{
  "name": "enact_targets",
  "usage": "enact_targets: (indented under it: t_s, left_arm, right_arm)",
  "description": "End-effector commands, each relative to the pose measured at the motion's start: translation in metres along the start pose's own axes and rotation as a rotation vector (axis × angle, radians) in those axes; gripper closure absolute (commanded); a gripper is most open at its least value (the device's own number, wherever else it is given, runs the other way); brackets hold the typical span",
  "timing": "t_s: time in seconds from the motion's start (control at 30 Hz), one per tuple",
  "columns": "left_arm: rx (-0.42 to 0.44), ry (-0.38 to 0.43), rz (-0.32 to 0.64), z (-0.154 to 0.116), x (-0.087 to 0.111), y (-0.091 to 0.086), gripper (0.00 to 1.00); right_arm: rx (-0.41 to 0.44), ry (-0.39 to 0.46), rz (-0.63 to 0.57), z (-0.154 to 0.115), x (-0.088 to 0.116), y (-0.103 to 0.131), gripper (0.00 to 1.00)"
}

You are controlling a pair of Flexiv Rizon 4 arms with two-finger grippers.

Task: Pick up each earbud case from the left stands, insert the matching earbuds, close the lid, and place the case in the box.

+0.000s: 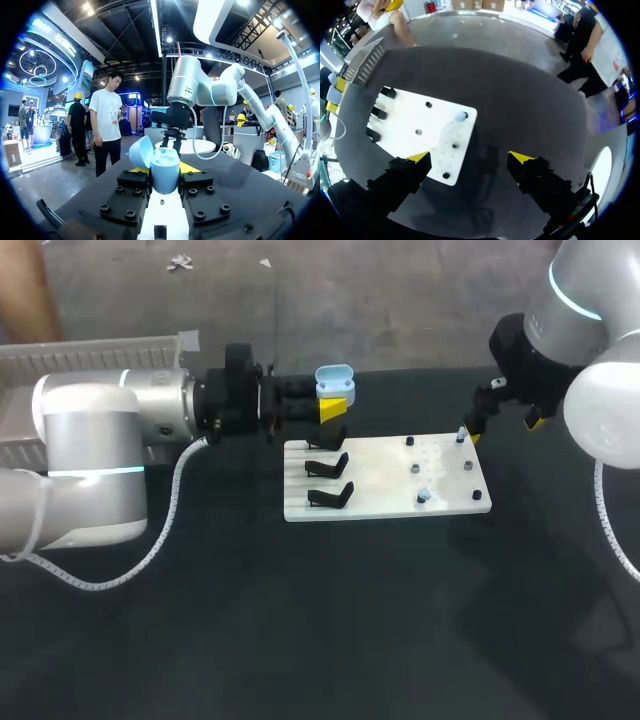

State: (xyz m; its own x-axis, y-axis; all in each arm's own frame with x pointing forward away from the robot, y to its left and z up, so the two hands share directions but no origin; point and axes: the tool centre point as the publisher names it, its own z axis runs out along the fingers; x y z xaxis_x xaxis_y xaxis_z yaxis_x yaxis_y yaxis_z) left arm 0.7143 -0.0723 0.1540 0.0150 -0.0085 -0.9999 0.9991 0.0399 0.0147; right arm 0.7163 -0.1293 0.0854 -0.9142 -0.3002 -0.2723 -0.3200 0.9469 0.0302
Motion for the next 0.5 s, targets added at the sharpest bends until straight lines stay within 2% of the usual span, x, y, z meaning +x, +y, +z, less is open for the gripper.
enact_targets:
  t_s: [0.03, 0.2, 0.5]
  left_arm:
    - [0.001, -0.002, 0.001, 0.001, 0.001, 0.001, 1.0]
    - [0.001, -0.002, 0.001, 0.001, 0.001, 0.001, 1.0]
    - [0.001, -0.002, 0.001, 0.001, 0.001, 0.001, 1.0]
  right_arm:
    - [0.016, 0.022, 0.002, 0.008, -0.01, 0.004, 0.0]
    - [0.067, 0.037, 0.0, 0.014, -0.013, 0.004, 0.0]
    - [0.102, 0.073, -0.063, 0.021, -0.016, 0.013, 0.0]
